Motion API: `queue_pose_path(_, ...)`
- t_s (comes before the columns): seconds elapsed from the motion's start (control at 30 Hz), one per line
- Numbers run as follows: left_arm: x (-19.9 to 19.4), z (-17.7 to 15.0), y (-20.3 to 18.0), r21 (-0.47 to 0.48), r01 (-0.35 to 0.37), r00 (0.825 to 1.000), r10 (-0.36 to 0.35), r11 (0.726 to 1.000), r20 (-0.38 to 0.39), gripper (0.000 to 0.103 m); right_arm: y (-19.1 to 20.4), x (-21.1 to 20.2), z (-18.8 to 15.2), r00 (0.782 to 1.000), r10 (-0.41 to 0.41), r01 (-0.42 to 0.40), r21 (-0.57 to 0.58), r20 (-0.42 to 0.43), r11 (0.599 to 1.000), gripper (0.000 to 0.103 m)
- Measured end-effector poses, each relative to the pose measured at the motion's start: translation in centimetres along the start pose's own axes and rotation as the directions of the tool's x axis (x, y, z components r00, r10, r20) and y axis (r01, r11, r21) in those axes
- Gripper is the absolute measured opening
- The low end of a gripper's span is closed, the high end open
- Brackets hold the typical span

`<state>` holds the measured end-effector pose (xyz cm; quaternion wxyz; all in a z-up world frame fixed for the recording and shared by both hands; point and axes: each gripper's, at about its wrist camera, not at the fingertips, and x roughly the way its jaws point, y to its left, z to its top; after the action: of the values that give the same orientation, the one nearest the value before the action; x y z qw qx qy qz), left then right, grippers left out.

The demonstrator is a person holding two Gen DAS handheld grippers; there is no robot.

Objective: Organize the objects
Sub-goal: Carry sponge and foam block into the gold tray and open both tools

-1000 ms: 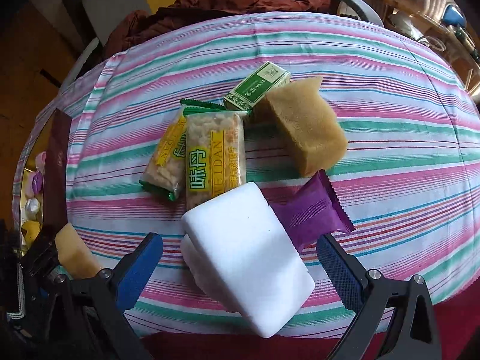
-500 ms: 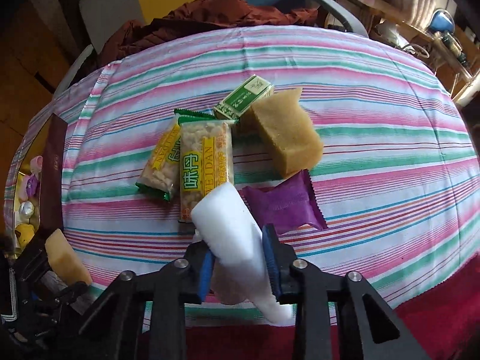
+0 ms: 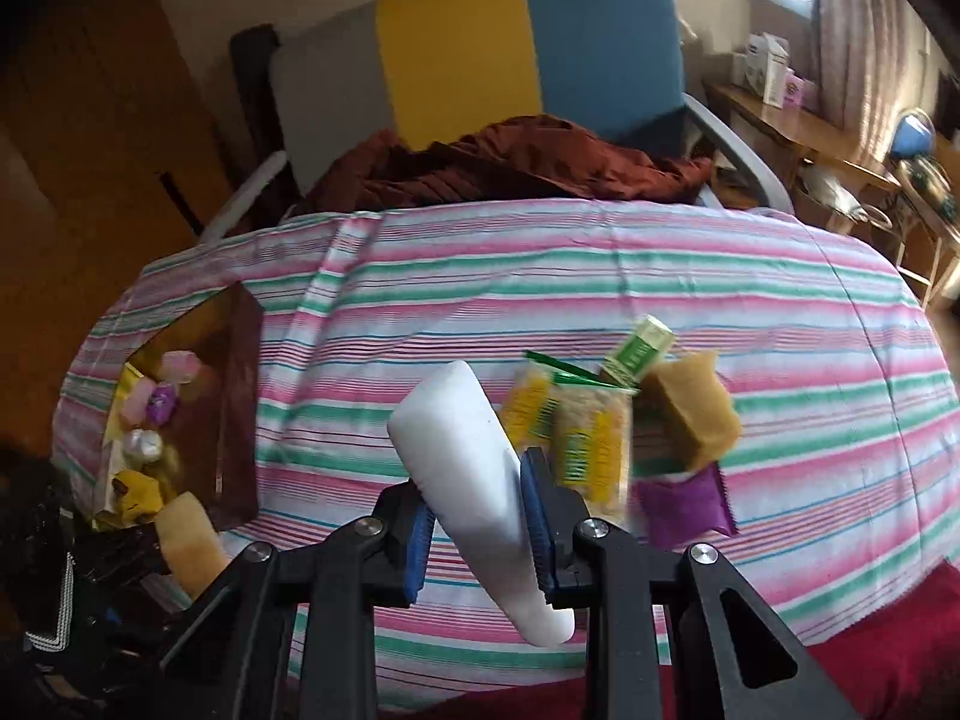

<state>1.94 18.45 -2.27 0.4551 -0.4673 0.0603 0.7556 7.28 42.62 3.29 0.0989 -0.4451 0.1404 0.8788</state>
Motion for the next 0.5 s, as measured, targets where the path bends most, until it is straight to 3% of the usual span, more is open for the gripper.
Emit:
queue_pose_path(0.3,-6.2,-1.0,7.4,-0.211,-0.067,0.988,0.094,0.975,0.123,0.054,13.8,3.1,0.2,0.987,0.163,-0.163,-0.196,-0.017,0.967,0.028)
queue_pose_path(0.5,-7.4,-2.5,13.0,-0.363,-0.124,0.976,0.179,0.924,0.121,0.055,21.4,5.7,0.2,0.980,0.194,-0.201,-0.297,-0.052,0.933,0.030)
